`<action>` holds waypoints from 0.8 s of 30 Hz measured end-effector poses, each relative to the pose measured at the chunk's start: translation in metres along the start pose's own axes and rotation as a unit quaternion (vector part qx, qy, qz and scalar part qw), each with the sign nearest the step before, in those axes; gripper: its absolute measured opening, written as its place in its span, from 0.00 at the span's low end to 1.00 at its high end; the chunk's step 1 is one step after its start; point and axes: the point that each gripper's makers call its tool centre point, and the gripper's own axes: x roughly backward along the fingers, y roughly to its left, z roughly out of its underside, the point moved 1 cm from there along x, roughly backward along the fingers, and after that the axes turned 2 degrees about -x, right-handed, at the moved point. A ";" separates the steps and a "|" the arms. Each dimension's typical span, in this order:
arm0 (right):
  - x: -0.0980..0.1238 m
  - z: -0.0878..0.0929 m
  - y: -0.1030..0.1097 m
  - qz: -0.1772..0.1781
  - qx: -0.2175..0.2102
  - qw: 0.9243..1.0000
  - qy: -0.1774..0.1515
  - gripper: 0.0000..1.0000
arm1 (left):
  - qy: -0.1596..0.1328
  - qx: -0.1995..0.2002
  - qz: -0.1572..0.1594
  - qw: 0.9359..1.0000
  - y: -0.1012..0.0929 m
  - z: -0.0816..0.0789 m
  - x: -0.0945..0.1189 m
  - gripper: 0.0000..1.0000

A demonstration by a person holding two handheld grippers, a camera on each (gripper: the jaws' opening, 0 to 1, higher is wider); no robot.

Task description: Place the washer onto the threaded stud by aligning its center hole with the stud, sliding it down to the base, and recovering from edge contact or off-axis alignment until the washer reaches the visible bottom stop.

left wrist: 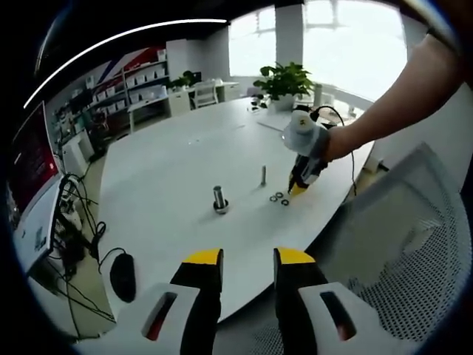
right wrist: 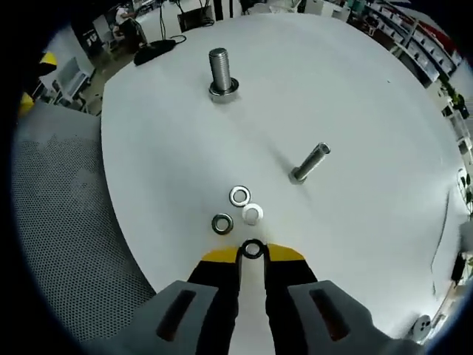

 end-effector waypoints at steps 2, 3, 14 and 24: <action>-0.002 -0.003 -0.005 0.001 0.001 1.000 -0.006 0.14 | -0.001 0.000 0.000 1.000 0.000 -0.001 0.001 0.25; -0.001 -0.005 -0.007 0.002 0.000 1.000 -0.009 0.14 | -0.001 0.000 0.001 1.000 0.000 -0.001 0.000 0.25; 0.023 -0.040 -0.022 0.009 -0.003 0.999 -0.049 0.14 | -0.003 -0.005 0.000 1.000 0.000 -0.001 0.000 0.25; 0.038 -0.060 -0.030 0.024 0.028 0.998 -0.058 0.14 | -0.003 -0.007 -0.001 1.000 0.001 -0.001 0.000 0.25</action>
